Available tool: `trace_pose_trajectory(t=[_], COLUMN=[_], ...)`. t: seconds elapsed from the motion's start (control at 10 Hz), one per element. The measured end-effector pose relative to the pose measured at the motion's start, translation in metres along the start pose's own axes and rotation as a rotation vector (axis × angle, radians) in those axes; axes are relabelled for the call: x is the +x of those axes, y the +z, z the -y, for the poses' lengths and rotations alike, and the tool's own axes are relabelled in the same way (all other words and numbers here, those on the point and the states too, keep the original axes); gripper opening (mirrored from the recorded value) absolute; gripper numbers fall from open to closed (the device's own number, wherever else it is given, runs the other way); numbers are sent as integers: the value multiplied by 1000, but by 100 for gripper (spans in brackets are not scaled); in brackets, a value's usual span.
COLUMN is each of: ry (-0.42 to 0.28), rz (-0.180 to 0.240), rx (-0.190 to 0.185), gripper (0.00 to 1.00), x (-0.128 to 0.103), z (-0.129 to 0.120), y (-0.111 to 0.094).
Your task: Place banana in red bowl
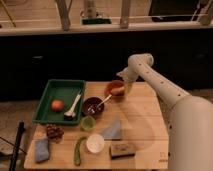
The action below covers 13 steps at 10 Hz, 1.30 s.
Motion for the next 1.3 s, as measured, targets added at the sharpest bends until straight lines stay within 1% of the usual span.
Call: trace_pose_trajectory(t=[0.4,0.7,0.9,1.2,1.3], ry=[-3,-5,-10,-30,-31], rz=[-1,1,-2,-10,-10], rx=[0,12,27,71,72], gripper=[80,80,80,80,80], x=[1,2,5,8,8], z=[0,0,0,0,0], y=[-2,-4,-5,-10,-11])
